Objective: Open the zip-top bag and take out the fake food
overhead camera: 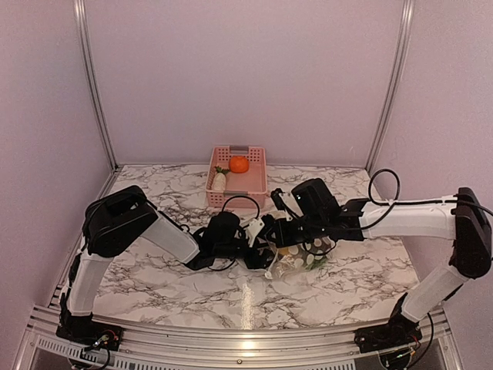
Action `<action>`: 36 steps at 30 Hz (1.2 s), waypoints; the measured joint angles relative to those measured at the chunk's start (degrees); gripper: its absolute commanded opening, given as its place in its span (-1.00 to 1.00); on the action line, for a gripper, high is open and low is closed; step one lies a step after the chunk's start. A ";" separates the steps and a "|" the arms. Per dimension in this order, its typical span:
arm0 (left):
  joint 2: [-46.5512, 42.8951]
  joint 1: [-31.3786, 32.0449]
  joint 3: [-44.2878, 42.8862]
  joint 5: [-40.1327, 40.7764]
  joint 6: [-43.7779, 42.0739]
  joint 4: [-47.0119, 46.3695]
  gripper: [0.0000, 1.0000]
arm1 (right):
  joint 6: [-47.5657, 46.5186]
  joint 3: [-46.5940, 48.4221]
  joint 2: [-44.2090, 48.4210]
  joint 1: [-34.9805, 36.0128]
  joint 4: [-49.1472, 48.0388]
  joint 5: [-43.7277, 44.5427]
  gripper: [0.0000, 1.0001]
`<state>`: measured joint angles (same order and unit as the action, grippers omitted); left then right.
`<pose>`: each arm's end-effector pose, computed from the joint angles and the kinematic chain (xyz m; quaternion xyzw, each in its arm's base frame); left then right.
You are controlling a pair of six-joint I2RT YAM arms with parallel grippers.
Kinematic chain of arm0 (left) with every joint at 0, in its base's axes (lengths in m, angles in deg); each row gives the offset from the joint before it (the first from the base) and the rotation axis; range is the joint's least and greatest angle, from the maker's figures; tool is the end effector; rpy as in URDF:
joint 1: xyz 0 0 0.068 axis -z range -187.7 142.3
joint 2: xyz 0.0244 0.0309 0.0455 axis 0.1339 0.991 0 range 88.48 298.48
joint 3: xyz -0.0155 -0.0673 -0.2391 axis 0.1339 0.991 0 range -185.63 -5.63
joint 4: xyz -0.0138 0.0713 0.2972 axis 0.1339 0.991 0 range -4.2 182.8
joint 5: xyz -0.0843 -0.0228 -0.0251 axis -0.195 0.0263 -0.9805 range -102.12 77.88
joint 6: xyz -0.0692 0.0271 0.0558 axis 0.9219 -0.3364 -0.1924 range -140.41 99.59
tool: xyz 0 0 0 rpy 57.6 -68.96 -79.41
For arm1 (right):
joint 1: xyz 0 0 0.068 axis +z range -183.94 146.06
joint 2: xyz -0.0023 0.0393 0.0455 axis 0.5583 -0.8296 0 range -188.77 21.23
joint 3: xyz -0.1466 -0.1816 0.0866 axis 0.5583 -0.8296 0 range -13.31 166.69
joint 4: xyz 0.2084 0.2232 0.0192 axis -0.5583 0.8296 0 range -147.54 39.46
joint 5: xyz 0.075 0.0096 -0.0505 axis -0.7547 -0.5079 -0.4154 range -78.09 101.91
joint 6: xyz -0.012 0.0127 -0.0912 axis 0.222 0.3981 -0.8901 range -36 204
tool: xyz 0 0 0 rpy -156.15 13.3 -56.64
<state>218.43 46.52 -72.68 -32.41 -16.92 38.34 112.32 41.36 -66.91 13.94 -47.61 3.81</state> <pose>0.2730 -0.4282 0.0236 0.4319 0.6620 -0.4105 0.4546 0.2615 0.3067 0.1339 -0.1831 0.8981 0.2945 0.2705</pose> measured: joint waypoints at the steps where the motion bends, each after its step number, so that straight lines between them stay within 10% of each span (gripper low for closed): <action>1: 0.00 0.13 0.07 0.04 -0.04 -0.28 0.36 | 0.17 -0.55 0.76 -0.17 -0.02 0.61 -1.00; 22: -13.64 0.61 17.03 5.01 1.14 -7.06 0.11 | 0.61 -5.18 5.64 -1.99 -2.38 2.01 -1.00; 36: -17.75 3.58 4.31 17.77 -6.58 22.88 0.21 | 0.26 -5.09 4.94 -2.14 -3.34 2.84 -1.00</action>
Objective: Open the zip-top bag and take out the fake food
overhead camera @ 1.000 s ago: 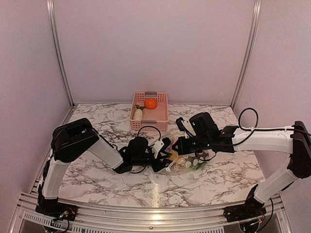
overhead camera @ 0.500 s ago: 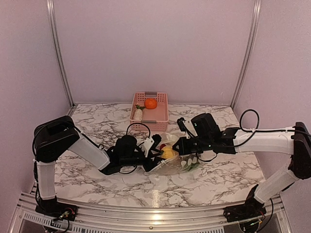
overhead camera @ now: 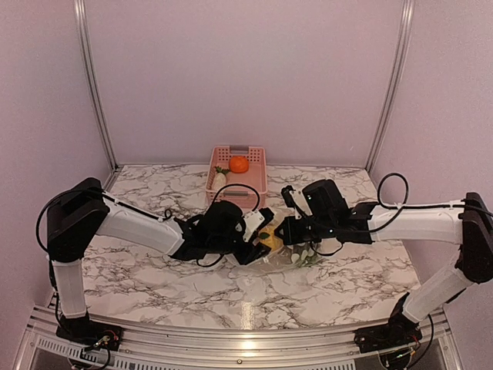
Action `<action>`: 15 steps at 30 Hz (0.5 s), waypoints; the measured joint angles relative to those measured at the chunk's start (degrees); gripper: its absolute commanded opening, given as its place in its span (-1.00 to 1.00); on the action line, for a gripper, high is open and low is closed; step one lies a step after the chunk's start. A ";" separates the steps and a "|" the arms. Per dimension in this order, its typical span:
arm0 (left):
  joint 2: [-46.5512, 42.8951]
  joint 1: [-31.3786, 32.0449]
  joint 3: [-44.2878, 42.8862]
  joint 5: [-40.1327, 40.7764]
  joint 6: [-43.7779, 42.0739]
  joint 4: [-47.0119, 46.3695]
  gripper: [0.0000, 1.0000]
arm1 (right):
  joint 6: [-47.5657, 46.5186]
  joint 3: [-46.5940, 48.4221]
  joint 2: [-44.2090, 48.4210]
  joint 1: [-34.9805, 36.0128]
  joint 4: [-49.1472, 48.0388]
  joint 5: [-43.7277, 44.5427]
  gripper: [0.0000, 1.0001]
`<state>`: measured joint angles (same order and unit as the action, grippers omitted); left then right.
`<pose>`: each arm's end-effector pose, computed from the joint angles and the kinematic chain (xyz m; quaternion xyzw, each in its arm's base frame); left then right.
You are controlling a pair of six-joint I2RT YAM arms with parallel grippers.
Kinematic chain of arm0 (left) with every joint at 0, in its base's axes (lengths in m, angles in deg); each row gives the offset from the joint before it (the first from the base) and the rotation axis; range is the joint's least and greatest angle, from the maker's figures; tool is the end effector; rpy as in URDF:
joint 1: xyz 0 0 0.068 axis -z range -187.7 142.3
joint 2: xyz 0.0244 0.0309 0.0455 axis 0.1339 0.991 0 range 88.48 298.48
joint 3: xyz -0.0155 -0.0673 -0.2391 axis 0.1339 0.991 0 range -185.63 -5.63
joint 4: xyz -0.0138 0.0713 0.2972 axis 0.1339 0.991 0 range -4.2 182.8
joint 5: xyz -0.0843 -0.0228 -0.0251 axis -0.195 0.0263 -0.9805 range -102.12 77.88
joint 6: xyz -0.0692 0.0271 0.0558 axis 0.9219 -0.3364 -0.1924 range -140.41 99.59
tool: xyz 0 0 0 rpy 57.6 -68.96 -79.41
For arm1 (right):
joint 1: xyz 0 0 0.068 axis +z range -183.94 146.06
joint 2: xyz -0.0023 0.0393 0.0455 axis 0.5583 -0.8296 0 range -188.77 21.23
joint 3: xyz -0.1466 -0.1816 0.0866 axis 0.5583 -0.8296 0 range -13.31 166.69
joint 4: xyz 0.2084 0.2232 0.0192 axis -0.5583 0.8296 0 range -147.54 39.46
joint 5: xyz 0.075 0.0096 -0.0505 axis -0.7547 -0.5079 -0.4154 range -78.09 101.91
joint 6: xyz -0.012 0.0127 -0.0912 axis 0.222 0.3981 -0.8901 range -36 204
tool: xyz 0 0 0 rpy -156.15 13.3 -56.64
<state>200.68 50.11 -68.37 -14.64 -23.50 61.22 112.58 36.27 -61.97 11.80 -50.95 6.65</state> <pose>0.2574 -0.4155 0.0857 0.4372 0.7204 -0.2637 0.4694 0.2654 0.2833 0.1378 -0.1543 0.8931 0.2872 0.3100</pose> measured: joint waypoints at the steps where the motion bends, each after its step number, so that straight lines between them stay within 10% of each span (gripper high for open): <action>1: 0.42 0.52 -1.51 1.20 -0.48 2.51 0.21 | -0.07 0.09 -0.28 0.00 -0.09 -0.09 -1.00; 15: -1.09 1.97 -5.62 4.11 -0.11 15.08 0.15 | -0.20 0.31 -1.11 0.00 0.68 0.74 -1.00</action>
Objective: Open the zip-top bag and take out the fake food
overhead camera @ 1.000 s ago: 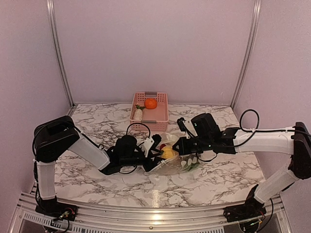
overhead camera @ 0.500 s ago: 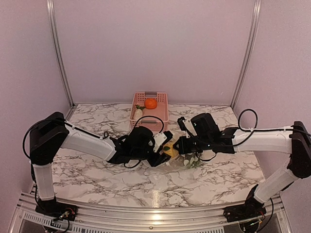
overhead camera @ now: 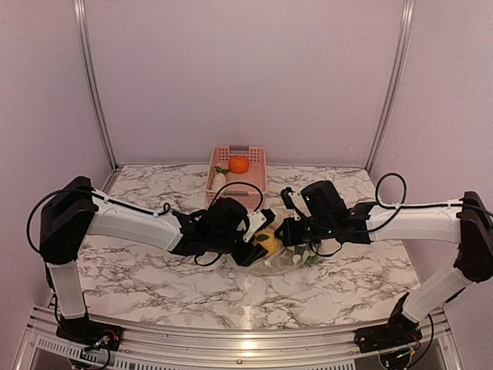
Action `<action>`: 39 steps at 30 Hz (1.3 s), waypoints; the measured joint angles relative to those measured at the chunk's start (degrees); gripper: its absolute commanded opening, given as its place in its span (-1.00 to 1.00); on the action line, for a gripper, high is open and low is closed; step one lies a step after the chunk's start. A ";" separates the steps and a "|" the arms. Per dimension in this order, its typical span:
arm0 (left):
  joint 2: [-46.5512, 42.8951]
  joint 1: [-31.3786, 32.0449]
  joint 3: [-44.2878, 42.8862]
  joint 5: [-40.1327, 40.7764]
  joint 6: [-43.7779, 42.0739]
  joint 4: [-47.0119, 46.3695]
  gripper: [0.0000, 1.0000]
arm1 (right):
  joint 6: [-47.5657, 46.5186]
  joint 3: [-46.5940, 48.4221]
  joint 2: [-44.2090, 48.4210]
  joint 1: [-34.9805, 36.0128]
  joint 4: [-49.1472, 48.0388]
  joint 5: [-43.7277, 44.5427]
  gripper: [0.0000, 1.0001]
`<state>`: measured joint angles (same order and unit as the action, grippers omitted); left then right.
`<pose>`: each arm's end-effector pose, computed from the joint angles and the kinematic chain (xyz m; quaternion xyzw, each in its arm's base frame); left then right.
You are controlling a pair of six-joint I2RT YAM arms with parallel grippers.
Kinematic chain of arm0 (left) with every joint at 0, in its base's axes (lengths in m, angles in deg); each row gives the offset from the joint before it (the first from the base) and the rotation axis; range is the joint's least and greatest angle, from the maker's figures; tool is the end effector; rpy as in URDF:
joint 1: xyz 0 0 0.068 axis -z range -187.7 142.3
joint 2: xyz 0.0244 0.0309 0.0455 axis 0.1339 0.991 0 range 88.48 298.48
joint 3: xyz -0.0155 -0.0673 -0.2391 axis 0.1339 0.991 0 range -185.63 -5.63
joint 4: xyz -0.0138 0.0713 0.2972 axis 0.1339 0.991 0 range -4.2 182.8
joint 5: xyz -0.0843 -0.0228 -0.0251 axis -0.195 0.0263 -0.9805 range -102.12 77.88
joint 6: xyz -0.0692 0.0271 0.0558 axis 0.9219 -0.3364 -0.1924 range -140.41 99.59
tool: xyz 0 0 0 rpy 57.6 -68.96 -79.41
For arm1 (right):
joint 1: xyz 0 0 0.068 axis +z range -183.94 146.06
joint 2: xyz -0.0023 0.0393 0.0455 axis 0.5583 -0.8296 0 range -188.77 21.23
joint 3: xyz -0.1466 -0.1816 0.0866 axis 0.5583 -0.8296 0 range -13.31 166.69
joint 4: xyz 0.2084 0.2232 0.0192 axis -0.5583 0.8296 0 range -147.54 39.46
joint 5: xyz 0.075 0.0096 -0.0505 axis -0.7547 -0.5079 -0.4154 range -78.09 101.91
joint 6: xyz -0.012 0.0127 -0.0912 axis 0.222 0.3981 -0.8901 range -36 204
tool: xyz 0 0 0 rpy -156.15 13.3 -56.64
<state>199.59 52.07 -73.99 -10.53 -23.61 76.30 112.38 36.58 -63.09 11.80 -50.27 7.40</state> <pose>0.2504 -0.4248 0.0961 0.4539 0.7537 -0.2144 0.4243 0.2665 0.2829 0.1313 -0.1535 0.8989 0.2750 0.3046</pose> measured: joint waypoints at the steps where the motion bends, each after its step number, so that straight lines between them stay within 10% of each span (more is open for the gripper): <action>1: -0.81 -0.11 0.33 -0.04 0.17 0.39 0.14 | 0.00 0.00 0.02 0.00 0.00 0.17 -1.00; 25: -19.32 -14.49 15.78 -23.69 7.80 -10.38 0.16 | -0.57 -0.66 0.33 0.00 0.07 1.18 -1.00; 39: 0.81 -26.03 -14.84 -16.17 13.03 -3.74 0.18 | -0.96 -0.68 0.31 -0.02 0.04 0.96 -1.00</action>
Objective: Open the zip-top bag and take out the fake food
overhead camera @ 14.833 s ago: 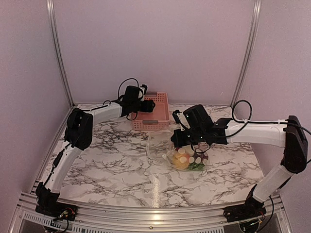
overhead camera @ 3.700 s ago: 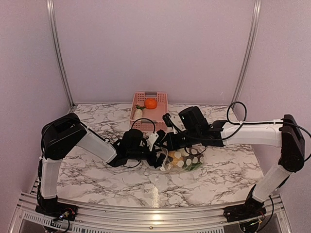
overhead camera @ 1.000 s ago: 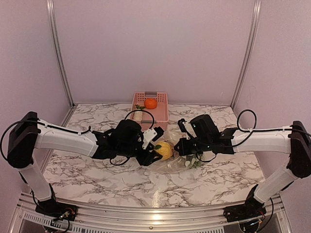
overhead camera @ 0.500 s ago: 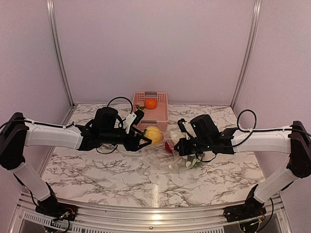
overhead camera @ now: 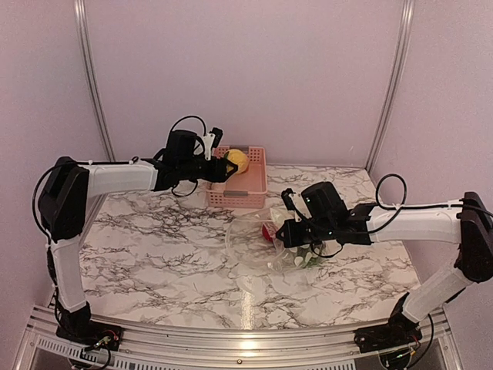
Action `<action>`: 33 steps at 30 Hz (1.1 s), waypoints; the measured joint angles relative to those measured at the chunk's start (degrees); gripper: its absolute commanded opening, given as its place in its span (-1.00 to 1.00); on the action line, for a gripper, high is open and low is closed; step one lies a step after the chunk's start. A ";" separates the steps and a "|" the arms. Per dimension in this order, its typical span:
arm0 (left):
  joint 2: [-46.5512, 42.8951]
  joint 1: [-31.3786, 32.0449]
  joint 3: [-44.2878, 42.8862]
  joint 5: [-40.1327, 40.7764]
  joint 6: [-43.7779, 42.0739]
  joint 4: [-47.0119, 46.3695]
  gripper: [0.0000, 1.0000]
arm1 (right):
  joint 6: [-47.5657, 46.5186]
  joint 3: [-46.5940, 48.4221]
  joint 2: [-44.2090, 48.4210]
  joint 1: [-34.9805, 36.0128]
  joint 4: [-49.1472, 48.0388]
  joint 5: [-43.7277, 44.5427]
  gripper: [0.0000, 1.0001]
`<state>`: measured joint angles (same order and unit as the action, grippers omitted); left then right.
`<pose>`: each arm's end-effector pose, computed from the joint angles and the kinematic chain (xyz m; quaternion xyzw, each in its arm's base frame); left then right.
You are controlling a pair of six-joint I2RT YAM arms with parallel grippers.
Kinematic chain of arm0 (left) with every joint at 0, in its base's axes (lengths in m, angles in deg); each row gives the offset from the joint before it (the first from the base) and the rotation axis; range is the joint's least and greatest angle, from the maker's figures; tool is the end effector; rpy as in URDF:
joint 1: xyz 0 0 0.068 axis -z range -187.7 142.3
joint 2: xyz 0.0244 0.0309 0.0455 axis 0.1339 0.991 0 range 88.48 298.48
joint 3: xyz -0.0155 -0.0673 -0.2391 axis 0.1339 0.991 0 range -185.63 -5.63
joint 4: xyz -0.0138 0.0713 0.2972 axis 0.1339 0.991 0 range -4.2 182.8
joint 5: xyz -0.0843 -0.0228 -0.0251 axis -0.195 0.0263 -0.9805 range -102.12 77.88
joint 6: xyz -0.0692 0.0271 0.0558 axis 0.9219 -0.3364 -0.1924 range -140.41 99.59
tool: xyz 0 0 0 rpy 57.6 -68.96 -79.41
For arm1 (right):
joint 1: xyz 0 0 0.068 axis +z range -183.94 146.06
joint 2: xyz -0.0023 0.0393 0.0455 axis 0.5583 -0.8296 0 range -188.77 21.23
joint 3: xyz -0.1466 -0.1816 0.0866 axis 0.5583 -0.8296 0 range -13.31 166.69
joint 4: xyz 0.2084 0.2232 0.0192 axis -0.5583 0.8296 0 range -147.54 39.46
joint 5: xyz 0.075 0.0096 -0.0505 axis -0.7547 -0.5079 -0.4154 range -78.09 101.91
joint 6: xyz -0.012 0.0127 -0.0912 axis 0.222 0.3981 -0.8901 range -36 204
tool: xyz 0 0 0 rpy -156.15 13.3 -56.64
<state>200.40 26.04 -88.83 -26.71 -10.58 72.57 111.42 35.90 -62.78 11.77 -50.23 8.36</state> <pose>0.4404 -0.3193 0.2063 0.2387 0.7565 -0.3167 0.5201 0.2658 0.2798 0.1285 -0.1576 0.8999 0.2644 0.3090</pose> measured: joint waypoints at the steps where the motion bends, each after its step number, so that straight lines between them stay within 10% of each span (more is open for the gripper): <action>1: 2.21 -0.26 -2.08 0.61 0.00 0.79 0.19 | 0.00 0.00 0.00 0.02 0.00 0.02 -1.00; 33: 35.04 -6.58 -45.79 15.98 -4.24 18.91 0.78 | -0.55 -0.46 -1.29 -0.28 -0.74 -0.85 -1.00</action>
<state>235.43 19.46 -134.62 -10.73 -14.82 91.47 110.88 35.44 -64.07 11.49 -50.97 7.51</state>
